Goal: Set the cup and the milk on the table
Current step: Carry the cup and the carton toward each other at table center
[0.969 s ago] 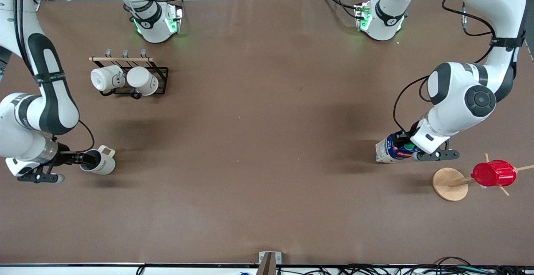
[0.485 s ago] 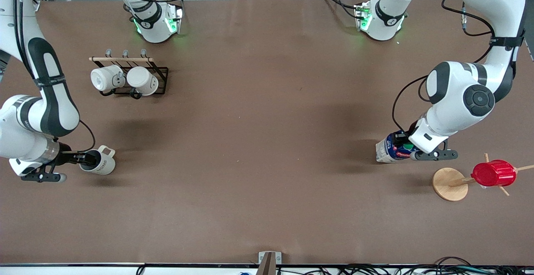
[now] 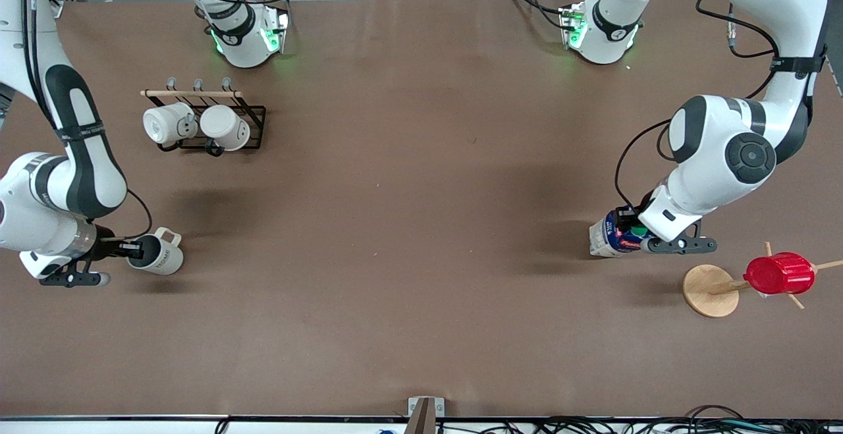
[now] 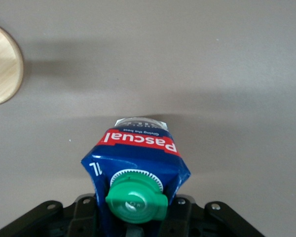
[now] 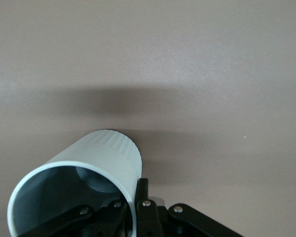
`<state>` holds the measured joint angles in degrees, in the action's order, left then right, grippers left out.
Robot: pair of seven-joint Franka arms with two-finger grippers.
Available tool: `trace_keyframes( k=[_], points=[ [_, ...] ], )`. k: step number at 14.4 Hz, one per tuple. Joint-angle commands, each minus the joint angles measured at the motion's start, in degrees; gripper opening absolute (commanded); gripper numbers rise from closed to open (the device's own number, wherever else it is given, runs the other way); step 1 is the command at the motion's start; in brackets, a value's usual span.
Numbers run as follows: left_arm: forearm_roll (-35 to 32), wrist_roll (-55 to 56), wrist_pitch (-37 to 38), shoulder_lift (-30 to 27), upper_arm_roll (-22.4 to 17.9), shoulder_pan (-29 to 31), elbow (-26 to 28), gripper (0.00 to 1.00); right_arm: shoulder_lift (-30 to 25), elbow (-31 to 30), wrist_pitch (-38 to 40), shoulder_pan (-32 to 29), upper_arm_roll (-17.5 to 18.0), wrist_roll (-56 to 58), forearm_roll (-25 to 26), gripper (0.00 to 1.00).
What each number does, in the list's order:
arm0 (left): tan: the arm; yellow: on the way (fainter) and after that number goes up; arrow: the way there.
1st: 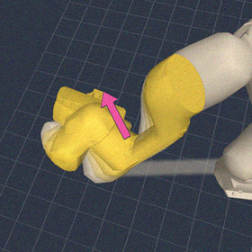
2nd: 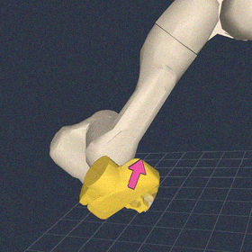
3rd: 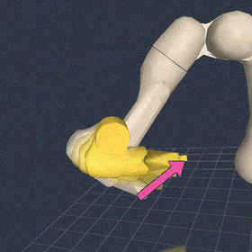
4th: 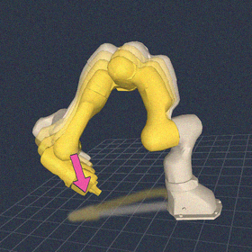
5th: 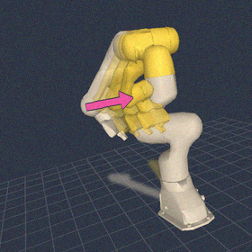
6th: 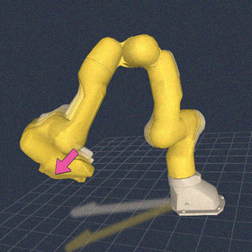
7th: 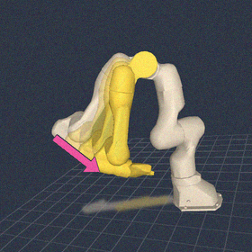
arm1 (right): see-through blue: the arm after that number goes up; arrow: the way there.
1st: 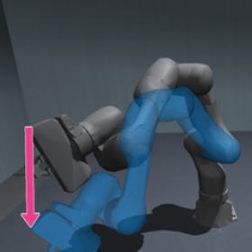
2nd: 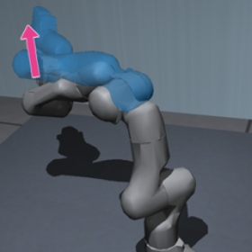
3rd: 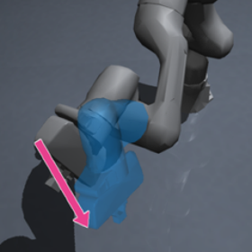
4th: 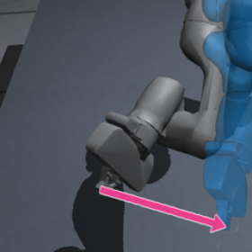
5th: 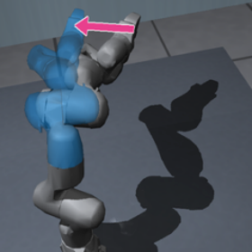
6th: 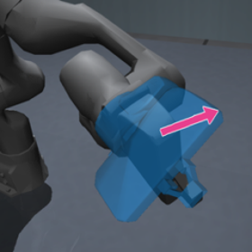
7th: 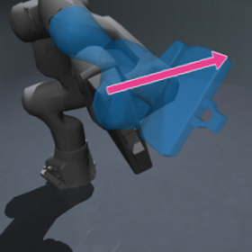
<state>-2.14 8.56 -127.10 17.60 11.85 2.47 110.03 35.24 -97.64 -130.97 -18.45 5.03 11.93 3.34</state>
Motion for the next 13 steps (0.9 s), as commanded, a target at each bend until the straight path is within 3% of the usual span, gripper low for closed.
trace_keyframes(
  k=[1, 4, 7, 10, 13],
  points=[
    [0.03, 0.67, 5.19, -1.17, 1.16, -0.36, -4.12, 0.0, -2.27, 0.69, 3.34, 1.39, 0.95, -1.37, -0.96, 0.0],
    [0.03, 1.11, 6.24, -1.25, 1.78, -0.63, -5.0, 0.0, -7.1, 0.7, 11.85, 6.74, 0.95, -9.97, -0.87, 0.0],
    [0.03, 1.37, 6.25, -1.17, 1.86, -0.71, -5.09, 0.0, -10.01, 0.52, 15.65, 13.07, 1.04, -17.54, -0.96, 0.0],
    [0.03, 2.25, 6.34, -1.25, 2.83, -0.8, -5.7, 0.0, -11.16, 0.43, 15.83, 19.14, 1.04, -21.05, -4.99, 0.0],
    [0.03, 3.83, 6.34, -1.17, 3.79, -0.89, -6.32, 0.0, -10.9, 0.61, 14.7, 28.7, 1.04, -33.5, -6.5, 0.0]
  ],
)
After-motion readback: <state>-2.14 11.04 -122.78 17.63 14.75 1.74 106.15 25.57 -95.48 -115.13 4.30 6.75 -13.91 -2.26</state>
